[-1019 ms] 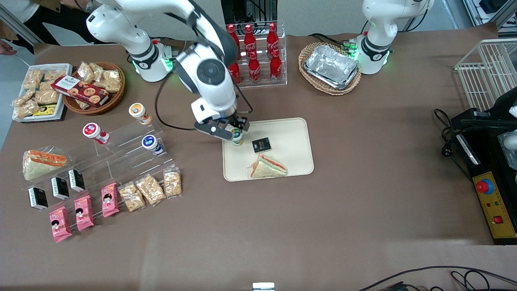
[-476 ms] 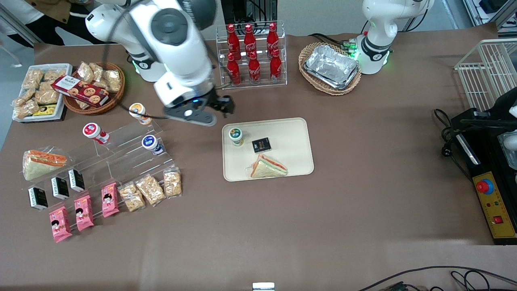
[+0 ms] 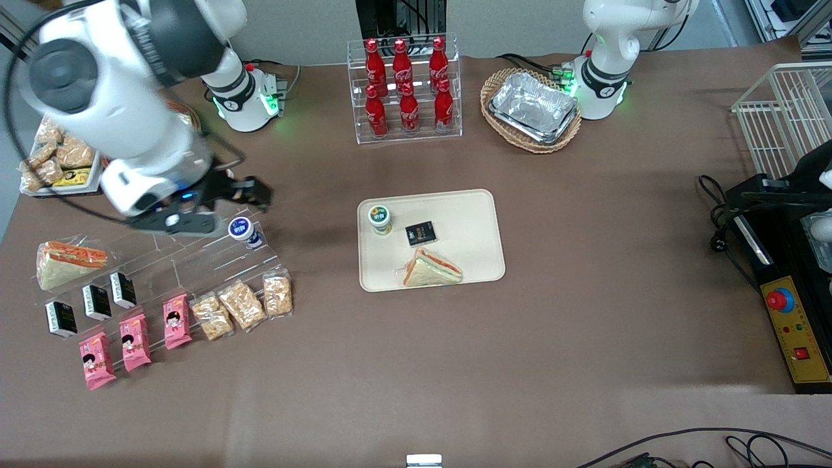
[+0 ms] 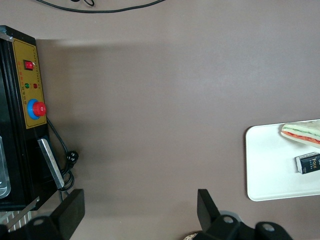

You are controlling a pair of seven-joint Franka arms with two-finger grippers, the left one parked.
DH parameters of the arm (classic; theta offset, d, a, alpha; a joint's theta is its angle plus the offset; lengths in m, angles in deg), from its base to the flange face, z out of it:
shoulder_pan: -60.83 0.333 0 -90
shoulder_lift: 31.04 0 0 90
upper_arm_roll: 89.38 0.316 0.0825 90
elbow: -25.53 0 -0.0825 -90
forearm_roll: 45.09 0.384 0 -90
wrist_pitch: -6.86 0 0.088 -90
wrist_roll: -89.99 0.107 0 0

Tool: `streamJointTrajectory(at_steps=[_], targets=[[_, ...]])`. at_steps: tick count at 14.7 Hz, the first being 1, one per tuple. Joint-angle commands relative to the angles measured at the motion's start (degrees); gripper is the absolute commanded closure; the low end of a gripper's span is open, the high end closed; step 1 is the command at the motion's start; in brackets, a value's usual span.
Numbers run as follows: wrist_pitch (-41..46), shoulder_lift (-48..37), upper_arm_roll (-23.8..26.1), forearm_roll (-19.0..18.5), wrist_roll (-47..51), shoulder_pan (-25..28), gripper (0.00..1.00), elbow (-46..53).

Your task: Place green gum on tray

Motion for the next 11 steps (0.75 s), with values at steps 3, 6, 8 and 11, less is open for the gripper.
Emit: streamJointTrajectory(at_steps=[3, 6, 8, 11], targets=[[-0.62, -1.93, 0.84, 0.11, -21.84, -13.79, 0.00, -2.09], [-1.67, -1.75, 7.05, 0.02, -32.42, -25.90, 0.00, -1.91], [-1.15, -1.67, 8.23, 0.19, -30.52, -27.61, 0.00, -1.74], [-0.97, -1.58, 8.23, 0.02, -22.78, -27.35, 0.00, -1.47]])
